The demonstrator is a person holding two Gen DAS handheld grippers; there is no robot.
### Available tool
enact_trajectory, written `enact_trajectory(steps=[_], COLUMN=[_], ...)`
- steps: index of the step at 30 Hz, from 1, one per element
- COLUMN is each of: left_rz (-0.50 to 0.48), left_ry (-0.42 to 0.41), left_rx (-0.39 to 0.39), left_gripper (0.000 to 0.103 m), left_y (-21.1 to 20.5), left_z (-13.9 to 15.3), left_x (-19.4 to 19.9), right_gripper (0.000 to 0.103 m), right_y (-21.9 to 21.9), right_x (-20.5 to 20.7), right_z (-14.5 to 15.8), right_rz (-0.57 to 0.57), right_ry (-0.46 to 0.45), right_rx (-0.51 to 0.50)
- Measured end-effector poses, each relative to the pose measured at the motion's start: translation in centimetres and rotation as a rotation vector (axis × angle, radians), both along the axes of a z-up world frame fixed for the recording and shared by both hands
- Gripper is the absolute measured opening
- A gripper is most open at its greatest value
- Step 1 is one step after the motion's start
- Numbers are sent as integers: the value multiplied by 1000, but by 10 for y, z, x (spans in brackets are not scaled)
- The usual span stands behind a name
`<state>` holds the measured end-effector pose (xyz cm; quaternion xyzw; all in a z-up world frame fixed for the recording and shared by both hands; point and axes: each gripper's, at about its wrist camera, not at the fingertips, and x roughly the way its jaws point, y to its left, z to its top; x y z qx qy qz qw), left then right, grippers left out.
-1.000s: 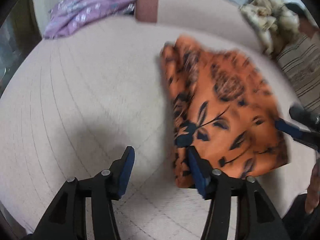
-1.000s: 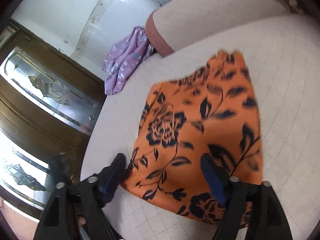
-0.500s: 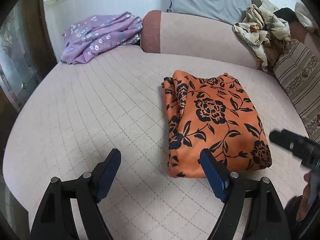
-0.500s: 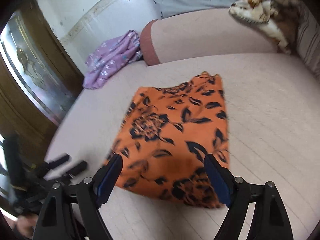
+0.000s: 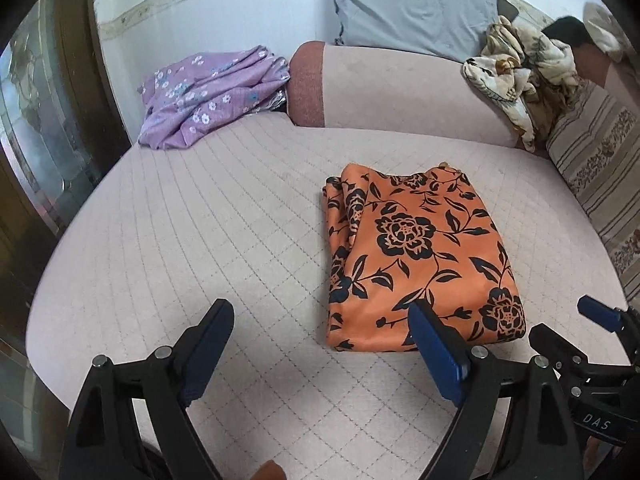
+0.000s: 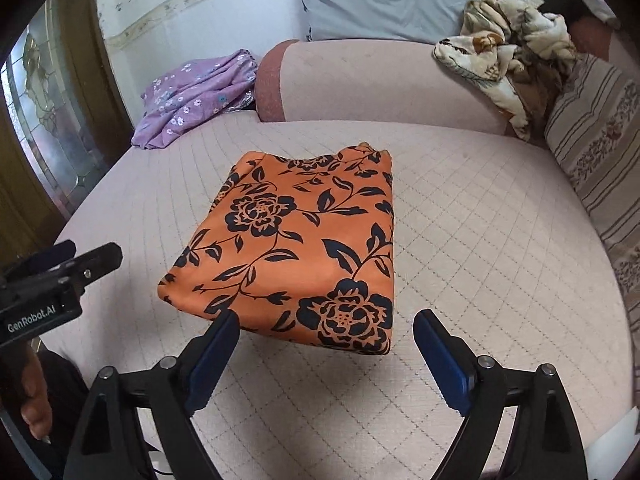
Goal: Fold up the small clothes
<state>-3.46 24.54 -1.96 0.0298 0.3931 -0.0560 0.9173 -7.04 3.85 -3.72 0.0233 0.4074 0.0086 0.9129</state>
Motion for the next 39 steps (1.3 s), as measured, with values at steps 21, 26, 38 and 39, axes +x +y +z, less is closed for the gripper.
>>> enact_trajectory(steps=[21, 26, 38, 39], left_rz=[-25, -27, -19, -20], left_ry=[-15, -17, -6, -8], left_rx=[-33, -32, -41, -40], left_gripper=[89, 89, 89, 89], left_y=[-14, -16, -17, -17], left_z=[8, 9, 6, 6], left_x=[-5, -4, 3, 3], right_gripper=[91, 91, 91, 91], right_y=[6, 8, 9, 9], right_x=[-2, 0, 7, 8], right_z=[19, 17, 15, 15], right_rz=[-8, -9, -12, -12], right_ry=[-21, -13, -4, -2], right_rx=[-61, -72, -74, -74])
